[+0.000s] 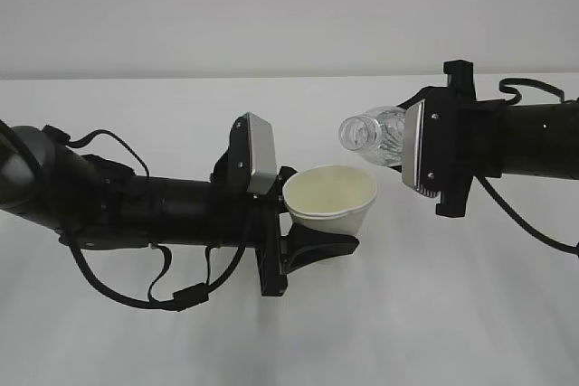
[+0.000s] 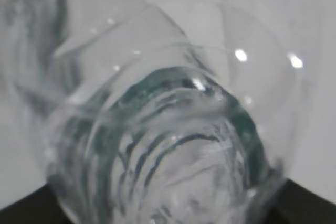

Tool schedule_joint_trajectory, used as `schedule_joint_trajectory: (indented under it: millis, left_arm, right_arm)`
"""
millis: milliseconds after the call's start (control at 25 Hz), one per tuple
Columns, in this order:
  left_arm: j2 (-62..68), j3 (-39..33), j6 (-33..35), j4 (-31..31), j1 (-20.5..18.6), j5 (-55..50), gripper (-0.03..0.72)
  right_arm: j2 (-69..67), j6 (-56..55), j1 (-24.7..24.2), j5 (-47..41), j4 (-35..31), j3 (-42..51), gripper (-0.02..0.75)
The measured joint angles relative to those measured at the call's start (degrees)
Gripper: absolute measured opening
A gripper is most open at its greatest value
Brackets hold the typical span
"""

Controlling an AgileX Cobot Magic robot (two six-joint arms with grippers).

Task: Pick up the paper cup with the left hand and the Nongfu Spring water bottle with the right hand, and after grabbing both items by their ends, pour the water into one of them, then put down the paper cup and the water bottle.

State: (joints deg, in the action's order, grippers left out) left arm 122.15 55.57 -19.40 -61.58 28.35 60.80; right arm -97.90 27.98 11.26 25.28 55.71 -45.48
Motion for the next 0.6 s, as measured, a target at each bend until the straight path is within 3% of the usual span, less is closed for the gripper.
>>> schedule_joint_trajectory:
  millis: [600]
  left_arm:
    - [0.0,0.0,0.0,-1.81,0.39,2.85,0.403]
  right_arm:
    - [0.0,10.38,0.0,0.0,-4.69,0.0,0.45]
